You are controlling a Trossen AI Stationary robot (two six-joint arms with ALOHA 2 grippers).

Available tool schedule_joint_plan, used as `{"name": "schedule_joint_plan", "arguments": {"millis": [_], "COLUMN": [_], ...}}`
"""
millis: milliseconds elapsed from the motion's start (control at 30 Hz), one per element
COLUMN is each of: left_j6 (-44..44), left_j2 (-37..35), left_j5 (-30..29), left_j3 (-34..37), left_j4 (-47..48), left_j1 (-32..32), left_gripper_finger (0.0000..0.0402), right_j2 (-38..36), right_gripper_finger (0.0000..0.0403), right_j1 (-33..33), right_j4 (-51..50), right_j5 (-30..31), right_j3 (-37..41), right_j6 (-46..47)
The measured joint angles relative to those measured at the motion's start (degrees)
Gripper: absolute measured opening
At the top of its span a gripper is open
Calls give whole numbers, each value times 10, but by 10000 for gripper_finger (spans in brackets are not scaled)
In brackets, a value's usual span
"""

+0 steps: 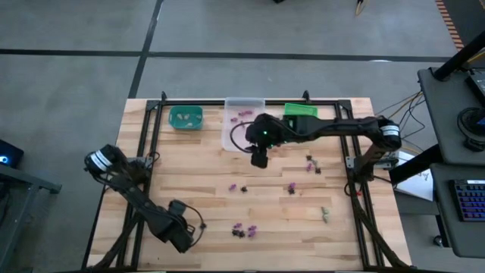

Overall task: Sort Halloween decoration
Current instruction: Put the black spider toy into the green bin

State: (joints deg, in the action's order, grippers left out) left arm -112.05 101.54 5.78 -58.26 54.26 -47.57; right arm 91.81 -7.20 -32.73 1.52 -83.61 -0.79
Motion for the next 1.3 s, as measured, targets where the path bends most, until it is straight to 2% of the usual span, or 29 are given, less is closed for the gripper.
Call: {"name": "schedule_joint_plan", "arguments": {"millis": [300, 700, 1033, 1167, 1300], "left_j6": [-8, -10, 2, 28, 62], "left_j2": [10, 12, 12, 9, -5], "left_j5": [-1, -8, -32, -78, -160], "left_j3": [-2, -13, -66, -95, -117], "left_j4": [4, 20, 93, 116, 121], "left_j1": [0, -1, -1, -1, -1], "left_gripper_finger": [146, 47, 2, 1, 0], "right_j2": [-5, -2, -2, -2, -2], "right_gripper_finger": [138, 137, 139, 136, 131], "right_j1": [20, 35, 42, 48, 60], "right_j4": [1, 0, -11, -38, -70], "right_j5": [1, 1, 1, 0, 0], "right_j3": [0, 0, 0, 1, 14], "right_j6": [12, 17, 19, 30, 40]}}
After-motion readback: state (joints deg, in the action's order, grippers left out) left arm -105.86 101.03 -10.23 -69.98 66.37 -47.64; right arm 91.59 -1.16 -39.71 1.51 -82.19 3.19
